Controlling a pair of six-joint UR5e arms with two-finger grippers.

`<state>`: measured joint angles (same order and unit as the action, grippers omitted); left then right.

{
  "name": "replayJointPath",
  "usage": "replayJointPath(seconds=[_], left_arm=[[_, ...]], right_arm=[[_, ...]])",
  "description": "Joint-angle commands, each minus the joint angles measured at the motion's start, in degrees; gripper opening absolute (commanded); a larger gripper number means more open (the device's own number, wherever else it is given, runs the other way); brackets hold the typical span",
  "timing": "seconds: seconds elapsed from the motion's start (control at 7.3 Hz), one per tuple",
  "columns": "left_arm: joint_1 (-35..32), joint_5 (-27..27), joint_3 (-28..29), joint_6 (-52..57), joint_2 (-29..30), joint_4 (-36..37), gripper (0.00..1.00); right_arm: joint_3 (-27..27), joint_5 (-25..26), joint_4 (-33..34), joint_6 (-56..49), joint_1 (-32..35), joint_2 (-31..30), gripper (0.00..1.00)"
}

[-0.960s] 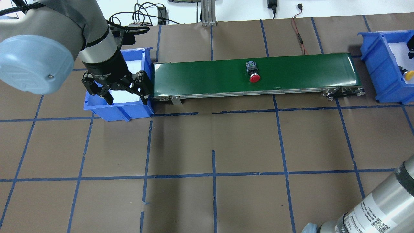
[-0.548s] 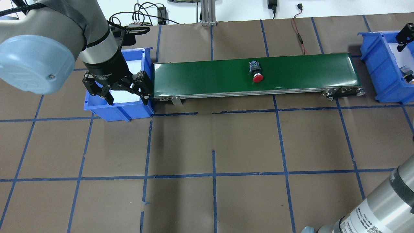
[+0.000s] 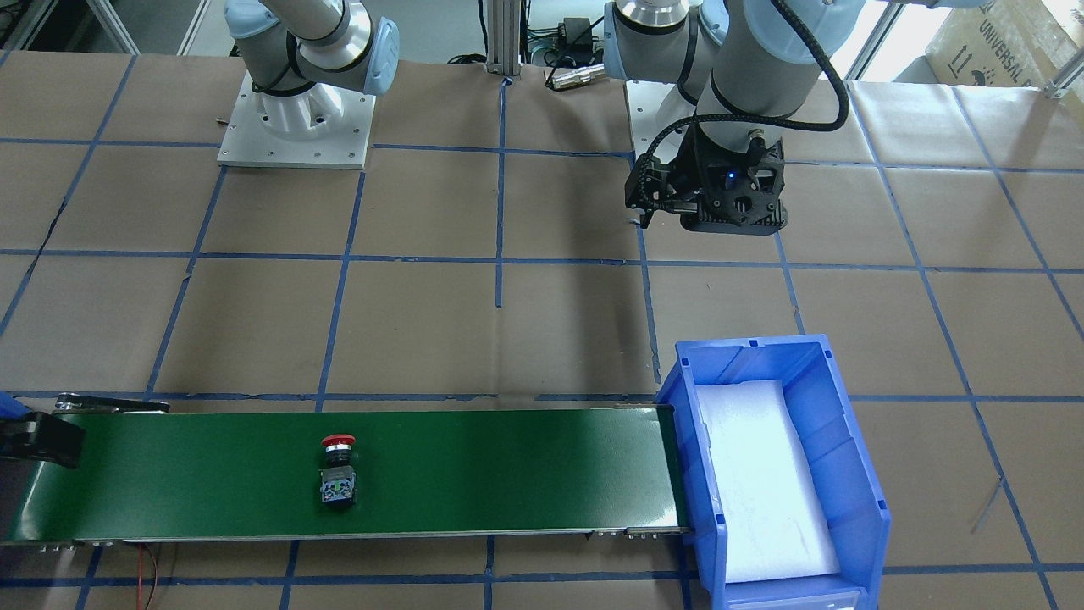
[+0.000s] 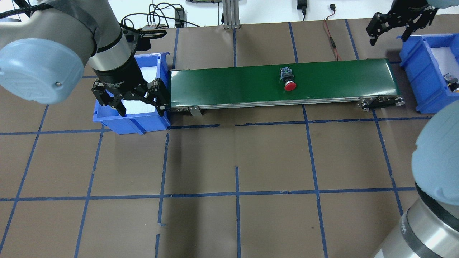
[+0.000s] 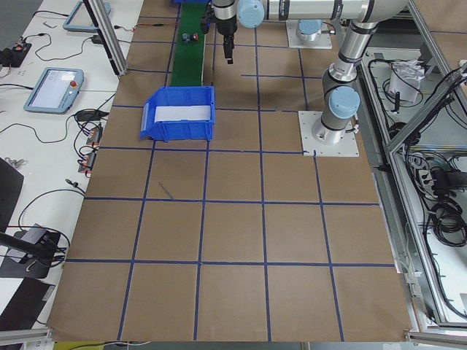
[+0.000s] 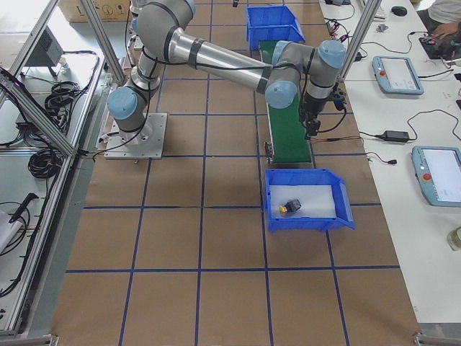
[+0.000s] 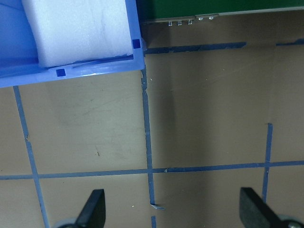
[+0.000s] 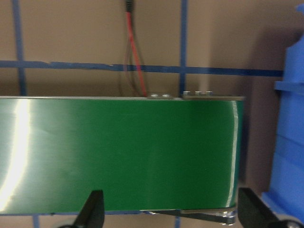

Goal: Transport two buttons from left to right
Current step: 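Open the right gripper in the bin and lift it out, then move the right gripper over the red button and lower onto it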

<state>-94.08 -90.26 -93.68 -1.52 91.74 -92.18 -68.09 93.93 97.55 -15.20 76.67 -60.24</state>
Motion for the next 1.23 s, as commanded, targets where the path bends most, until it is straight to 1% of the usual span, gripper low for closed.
replayJointPath(seconds=[0.0, 0.14, 0.41, 0.82, 1.1], left_arm=[[0.0, 0.0, 0.1, 0.0, 0.5, 0.1, 1.0], [0.0, 0.0, 0.1, 0.0, 0.5, 0.1, 1.0], [0.0, 0.0, 0.1, -0.1, 0.5, 0.1, 1.0], [0.0, 0.0, 0.1, -0.1, 0.6, 0.1, 1.0], [0.0, 0.0, 0.2, -0.1, 0.6, 0.1, 1.0]], right_arm=[[0.5, -1.0, 0.3, 13.9, 9.5, 1.7, 1.0], [0.6, -1.0, 2.8, 18.1, 12.6, 3.4, 1.0], [0.7, -1.1, 4.1, 18.4, 15.6, 5.8, 1.0], [0.7, -0.9, 10.8, 17.7, 16.1, 10.8, 1.0], [-0.4, -0.7, 9.4, 17.1, 15.5, 9.9, 0.99]])
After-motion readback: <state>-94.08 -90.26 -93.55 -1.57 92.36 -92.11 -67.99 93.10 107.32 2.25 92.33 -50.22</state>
